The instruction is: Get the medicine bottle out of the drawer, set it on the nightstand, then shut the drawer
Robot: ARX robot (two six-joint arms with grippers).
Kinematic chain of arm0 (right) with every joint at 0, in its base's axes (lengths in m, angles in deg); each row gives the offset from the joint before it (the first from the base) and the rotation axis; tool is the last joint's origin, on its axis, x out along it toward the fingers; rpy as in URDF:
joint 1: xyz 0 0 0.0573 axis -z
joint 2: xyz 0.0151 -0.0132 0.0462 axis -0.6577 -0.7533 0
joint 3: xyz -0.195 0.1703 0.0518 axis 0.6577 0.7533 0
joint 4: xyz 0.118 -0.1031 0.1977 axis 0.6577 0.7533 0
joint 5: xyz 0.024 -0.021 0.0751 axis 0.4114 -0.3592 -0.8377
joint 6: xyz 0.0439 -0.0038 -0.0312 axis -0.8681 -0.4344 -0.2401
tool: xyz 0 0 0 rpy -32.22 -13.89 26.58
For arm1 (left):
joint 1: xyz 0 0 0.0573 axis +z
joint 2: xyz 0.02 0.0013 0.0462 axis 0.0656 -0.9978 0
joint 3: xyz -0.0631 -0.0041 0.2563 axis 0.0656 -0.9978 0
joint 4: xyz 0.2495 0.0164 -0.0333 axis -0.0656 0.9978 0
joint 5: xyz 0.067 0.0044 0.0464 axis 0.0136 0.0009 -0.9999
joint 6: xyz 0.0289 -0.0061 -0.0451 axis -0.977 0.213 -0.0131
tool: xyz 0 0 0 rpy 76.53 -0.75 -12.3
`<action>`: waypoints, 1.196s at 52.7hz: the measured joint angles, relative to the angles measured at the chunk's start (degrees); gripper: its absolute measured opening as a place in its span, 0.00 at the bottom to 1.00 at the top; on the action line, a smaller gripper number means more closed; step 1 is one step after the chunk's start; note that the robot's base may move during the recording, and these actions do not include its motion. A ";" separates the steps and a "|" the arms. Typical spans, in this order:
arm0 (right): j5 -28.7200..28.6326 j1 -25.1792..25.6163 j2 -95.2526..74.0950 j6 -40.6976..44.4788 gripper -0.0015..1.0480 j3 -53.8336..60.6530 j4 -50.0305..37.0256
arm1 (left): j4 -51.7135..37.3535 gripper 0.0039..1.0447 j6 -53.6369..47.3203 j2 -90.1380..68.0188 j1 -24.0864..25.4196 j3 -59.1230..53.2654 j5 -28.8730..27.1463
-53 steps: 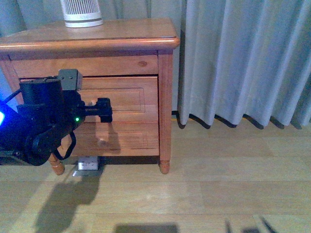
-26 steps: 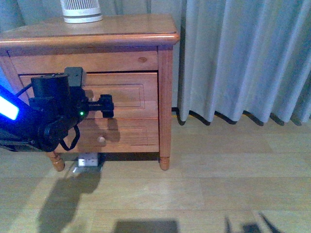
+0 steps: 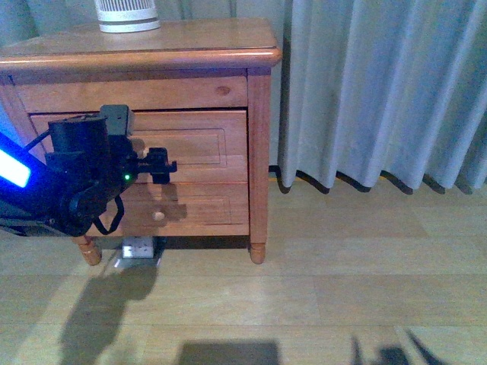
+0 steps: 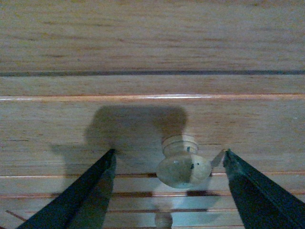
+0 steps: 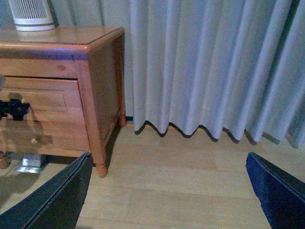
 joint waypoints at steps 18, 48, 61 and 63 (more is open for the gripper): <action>-0.02 0.00 0.00 0.00 0.93 0.00 0.00 | -0.09 0.24 -0.79 0.02 0.04 0.00 0.50; 0.00 0.00 0.00 0.00 0.93 0.00 0.00 | -13.51 0.24 1.18 7.82 -0.04 -20.85 0.35; 0.00 0.00 0.00 0.00 0.93 0.00 0.00 | -20.81 0.24 0.59 12.41 -0.35 -33.90 0.42; -0.02 0.00 0.00 0.00 0.93 0.00 0.00 | -21.73 0.24 0.37 12.87 -0.42 -35.54 0.44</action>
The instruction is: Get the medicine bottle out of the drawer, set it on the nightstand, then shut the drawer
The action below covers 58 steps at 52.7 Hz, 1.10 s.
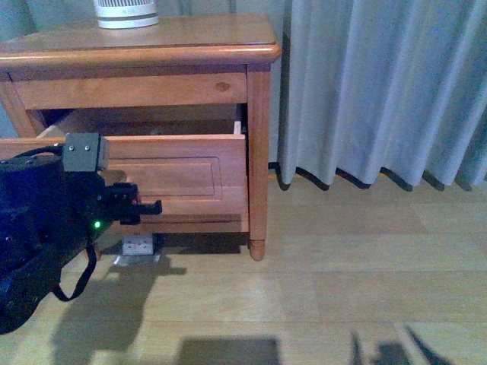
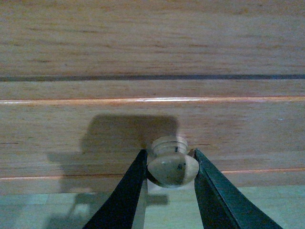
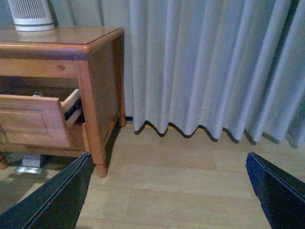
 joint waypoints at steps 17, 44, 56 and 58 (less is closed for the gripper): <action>0.02 0.00 0.00 0.00 0.93 0.00 0.00 | -4.90 0.24 -1.90 3.76 -0.70 -11.26 -0.87; 0.00 0.00 0.00 0.00 0.93 0.00 0.00 | -2.25 0.52 -4.07 6.08 -0.26 -18.67 -1.05; 0.02 0.00 0.00 0.00 0.93 0.00 0.00 | 3.63 0.95 -4.37 15.89 2.49 -22.38 -2.16; 0.02 0.00 0.00 0.00 0.93 0.00 0.00 | 5.25 0.94 -4.46 18.51 2.80 -23.04 -2.03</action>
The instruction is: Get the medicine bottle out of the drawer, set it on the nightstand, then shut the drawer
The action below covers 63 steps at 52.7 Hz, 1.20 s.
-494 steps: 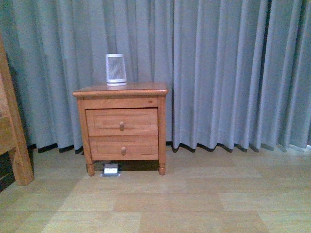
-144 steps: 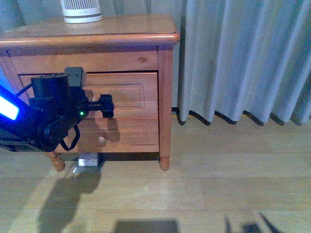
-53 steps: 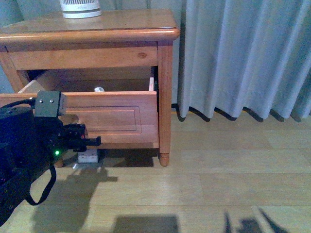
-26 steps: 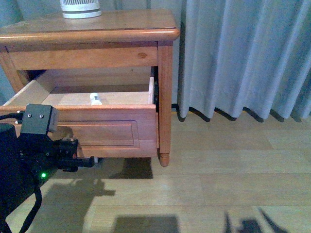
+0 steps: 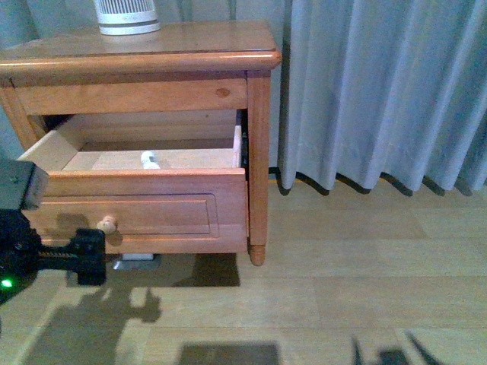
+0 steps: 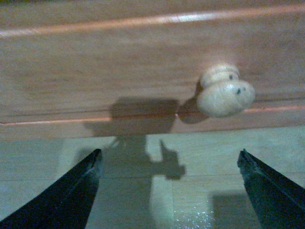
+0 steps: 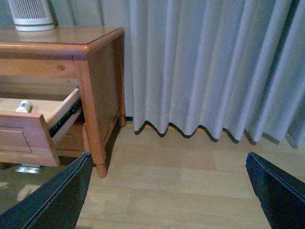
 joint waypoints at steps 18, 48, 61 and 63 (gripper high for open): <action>0.00 0.00 0.00 0.00 0.93 0.00 0.00 | 25.75 0.94 0.81 39.01 3.10 -4.39 9.03; 0.00 0.00 0.00 0.00 0.93 0.00 0.00 | 59.93 0.94 1.38 94.88 4.96 -25.31 14.23; 0.00 0.00 0.00 0.00 0.93 0.00 0.00 | 71.08 0.94 4.13 110.95 4.00 -31.87 12.92; 0.00 0.00 0.00 0.00 0.93 0.00 0.00 | 70.36 0.94 4.28 110.75 4.00 -32.39 12.50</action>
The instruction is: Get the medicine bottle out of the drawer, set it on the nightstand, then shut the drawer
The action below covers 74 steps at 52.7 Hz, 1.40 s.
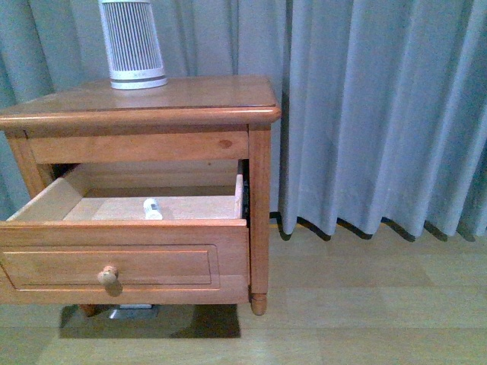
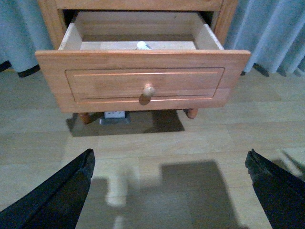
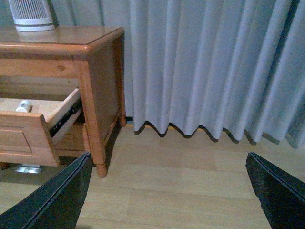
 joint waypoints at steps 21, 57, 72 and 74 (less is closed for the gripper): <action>0.02 0.00 0.00 0.00 0.93 0.00 0.00 | -9.35 0.25 0.46 9.70 -0.72 -3.58 -11.96; 0.02 0.00 0.00 0.00 0.93 0.00 0.00 | -9.35 0.25 0.63 9.70 -0.72 -3.58 -11.98; 0.28 -0.02 -0.02 -0.02 0.93 0.00 0.00 | -9.33 0.75 0.63 9.73 -0.72 -3.58 -11.78; 0.33 -0.04 0.00 -0.02 0.93 0.00 0.00 | -9.35 0.82 0.63 9.73 -0.72 -3.58 -11.80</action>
